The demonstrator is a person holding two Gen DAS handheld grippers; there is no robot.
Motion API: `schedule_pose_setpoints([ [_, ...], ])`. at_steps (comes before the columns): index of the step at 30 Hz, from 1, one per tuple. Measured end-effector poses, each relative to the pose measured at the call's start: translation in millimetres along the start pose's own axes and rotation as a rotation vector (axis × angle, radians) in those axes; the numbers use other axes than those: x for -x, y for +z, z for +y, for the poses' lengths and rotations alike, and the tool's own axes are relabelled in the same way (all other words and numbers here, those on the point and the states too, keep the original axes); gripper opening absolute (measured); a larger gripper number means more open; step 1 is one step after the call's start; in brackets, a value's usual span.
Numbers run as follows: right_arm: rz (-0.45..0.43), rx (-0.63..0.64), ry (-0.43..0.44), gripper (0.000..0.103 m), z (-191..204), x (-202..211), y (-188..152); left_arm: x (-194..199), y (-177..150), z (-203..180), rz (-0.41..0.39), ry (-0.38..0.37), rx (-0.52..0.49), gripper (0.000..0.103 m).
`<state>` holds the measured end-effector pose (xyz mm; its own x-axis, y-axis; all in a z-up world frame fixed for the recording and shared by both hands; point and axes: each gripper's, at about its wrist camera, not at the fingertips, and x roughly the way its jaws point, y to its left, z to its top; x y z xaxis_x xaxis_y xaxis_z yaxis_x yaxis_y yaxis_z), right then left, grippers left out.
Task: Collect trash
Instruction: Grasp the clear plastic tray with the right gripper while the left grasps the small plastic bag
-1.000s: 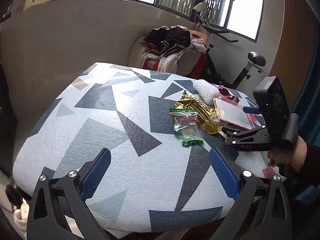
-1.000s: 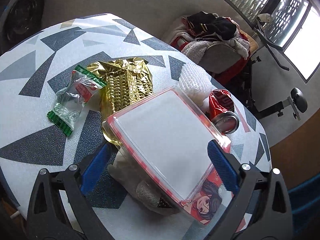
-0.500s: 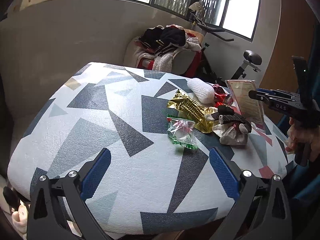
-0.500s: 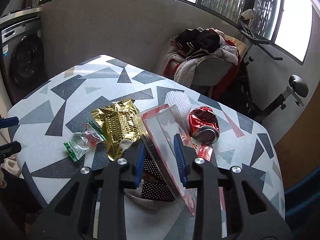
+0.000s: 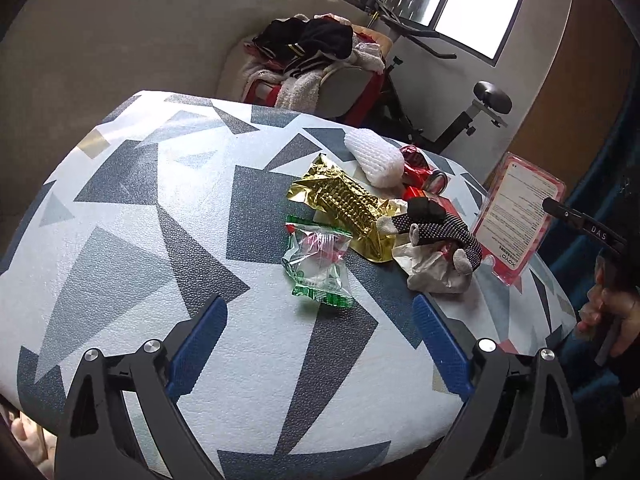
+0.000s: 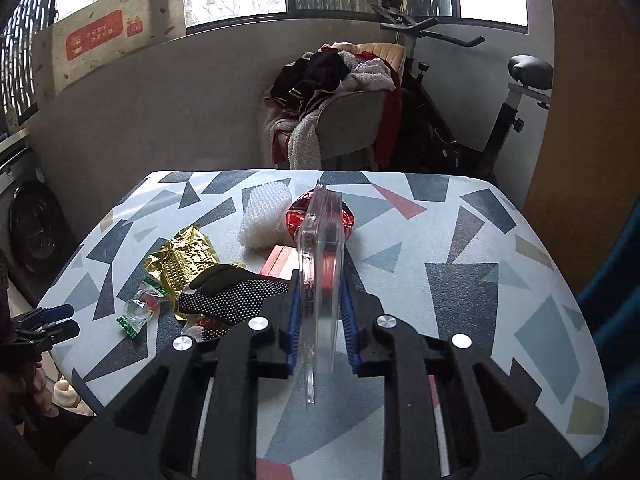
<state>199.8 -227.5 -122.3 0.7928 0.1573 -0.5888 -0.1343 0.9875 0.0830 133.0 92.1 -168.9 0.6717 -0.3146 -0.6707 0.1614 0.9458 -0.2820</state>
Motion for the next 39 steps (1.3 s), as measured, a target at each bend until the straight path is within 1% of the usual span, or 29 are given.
schedule_pose_setpoints([
  [4,0.021,-0.052,0.016,0.021,-11.1,-14.8,-9.6,-9.1,4.3,-10.5,0.006,0.008,-0.032,0.092],
  [10,0.012,-0.144,0.066,0.02,-19.1,-33.4,-10.2,-28.8,5.5,-12.5,0.048,0.024,-0.037,0.092],
  [13,-0.027,-0.136,0.066,0.02,-18.1,-28.5,-8.5,-42.3,12.7,-10.9,0.068,0.038,-0.042,0.092],
  [14,-0.047,-0.13,0.057,0.019,-18.0,-24.2,-8.1,-47.7,15.4,-10.5,0.075,0.041,-0.044,0.09],
  [16,-0.081,-0.125,0.046,0.019,-19.2,-15.2,-7.7,-60.2,21.3,-9.5,0.099,0.067,-0.052,0.079],
  [17,-0.095,-0.122,0.039,0.019,-19.8,-11.3,-7.7,-67.3,23.9,-8.4,0.116,0.085,-0.052,0.069],
  [18,-0.109,-0.118,0.032,0.019,-21.3,-6.8,-7.1,-73.2,26.5,-6.8,0.128,0.093,-0.044,0.063],
  [20,-0.129,-0.114,0.026,0.019,-23.7,0.4,-6.0,-81.9,31.6,-5.1,0.135,0.091,-0.03,0.061],
  [22,-0.145,-0.11,0.02,0.019,-26.8,6.6,-4.3,-90.0,36.0,-6.6,0.139,0.101,-0.04,0.061],
  [25,-0.162,-0.109,0.012,0.019,-31.1,14.7,-3.6,-104.7,39.3,-7.9,0.165,0.123,-0.057,0.061],
  [27,-0.167,-0.119,0.017,0.019,-33.8,19.8,-4.9,-109.0,39.4,-7.5,0.177,0.112,-0.061,0.045],
  [28,-0.166,-0.123,0.023,0.019,-34.7,22.0,-5.7,-107.6,39.6,-8.9,0.173,0.127,-0.071,0.04],
  [29,-0.166,-0.122,0.024,0.019,-34.5,25.0,-7.1,-104.6,39.6,-10.5,0.173,0.128,-0.075,0.032],
  [30,-0.166,-0.117,0.024,0.019,-34.1,27.7,-8.7,-100.7,39.2,-11.6,0.172,0.124,-0.074,0.03],
  [34,-0.164,-0.107,0.033,0.019,-30.3,37.7,-15.5,-76.2,36.8,-21.8,0.137,0.123,-0.11,0.026],
  [39,-0.163,-0.105,0.062,0.019,-21.3,52.9,-23.8,-36.6,32.9,-43.8,0.078,0.077,-0.136,0.026],
])
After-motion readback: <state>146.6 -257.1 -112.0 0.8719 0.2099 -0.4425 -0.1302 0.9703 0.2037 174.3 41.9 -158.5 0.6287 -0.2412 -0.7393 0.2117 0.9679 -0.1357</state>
